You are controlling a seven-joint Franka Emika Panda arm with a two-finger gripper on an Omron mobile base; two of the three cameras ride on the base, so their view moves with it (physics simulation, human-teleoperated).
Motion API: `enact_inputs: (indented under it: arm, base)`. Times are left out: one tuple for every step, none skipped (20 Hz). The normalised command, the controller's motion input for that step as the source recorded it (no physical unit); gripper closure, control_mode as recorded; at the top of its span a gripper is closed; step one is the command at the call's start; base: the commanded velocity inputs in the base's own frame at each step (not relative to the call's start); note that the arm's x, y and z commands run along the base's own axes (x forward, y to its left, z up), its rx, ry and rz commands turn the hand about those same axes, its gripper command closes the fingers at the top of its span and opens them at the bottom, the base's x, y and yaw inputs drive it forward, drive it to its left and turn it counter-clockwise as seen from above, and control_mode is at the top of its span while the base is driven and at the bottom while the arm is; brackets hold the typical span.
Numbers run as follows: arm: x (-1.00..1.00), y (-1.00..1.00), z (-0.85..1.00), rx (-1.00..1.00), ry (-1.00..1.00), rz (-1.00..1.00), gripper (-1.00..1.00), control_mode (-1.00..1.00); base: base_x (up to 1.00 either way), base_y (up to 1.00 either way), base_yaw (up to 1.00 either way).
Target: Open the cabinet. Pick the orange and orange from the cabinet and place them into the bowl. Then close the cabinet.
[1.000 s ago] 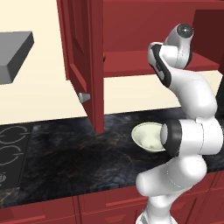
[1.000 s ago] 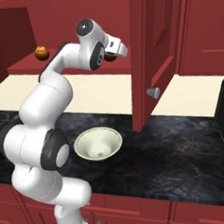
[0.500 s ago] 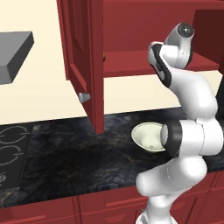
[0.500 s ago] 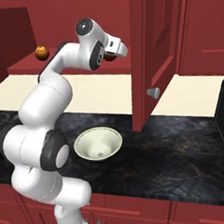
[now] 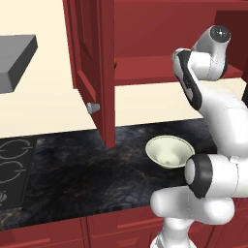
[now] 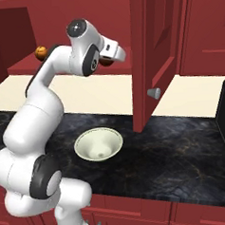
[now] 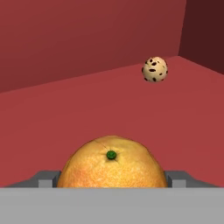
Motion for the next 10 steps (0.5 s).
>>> enact_inputs:
  arm:
    - [-0.97, 0.00, 0.00, 0.00, 0.00, 0.00, 1.00, -1.00]
    - [-1.00, 0.00, 0.00, 0.00, 0.00, 0.00, 1.00, -1.00]
    - [-1.00, 0.00, 0.00, 0.00, 0.00, 0.00, 1.00, -1.00]
    - [-1.00, 0.00, 0.00, 0.00, -0.01, 0.00, 1.00, -1.00]
    - [-1.00, 0.00, 0.00, 0.00, 0.00, 0.01, 1.00, -1.00]
    - [-0.86, 0.05, 0.00, 0.00, 0.00, 0.03, 1.00, -1.00]
    - [-0.74, 0.09, 0.00, 0.00, 0.00, 0.05, 1.00, -1.00]
    - [-0.67, 0.19, -0.11, 0.00, 0.00, 0.06, 1.00, -1.00]
    - [-0.60, 0.24, -0.21, 0.00, 0.00, 0.07, 1.00, -1.00]
    - [-0.59, 0.26, -0.26, 0.00, 0.00, 0.07, 1.00, -1.00]
  base:
    - [0.00, 0.00, 0.00]
    - [0.00, 0.00, 0.00]
    - [0.00, 0.00, 0.00]
    - [0.00, 0.00, 0.00]
    - [0.00, 0.00, 0.00]
    - [0.00, 0.00, 0.00]
    - [0.00, 0.00, 0.00]
    - [0.00, 0.00, 0.00]
    - [0.00, 0.00, 0.00]
    - [0.00, 0.00, 0.00]
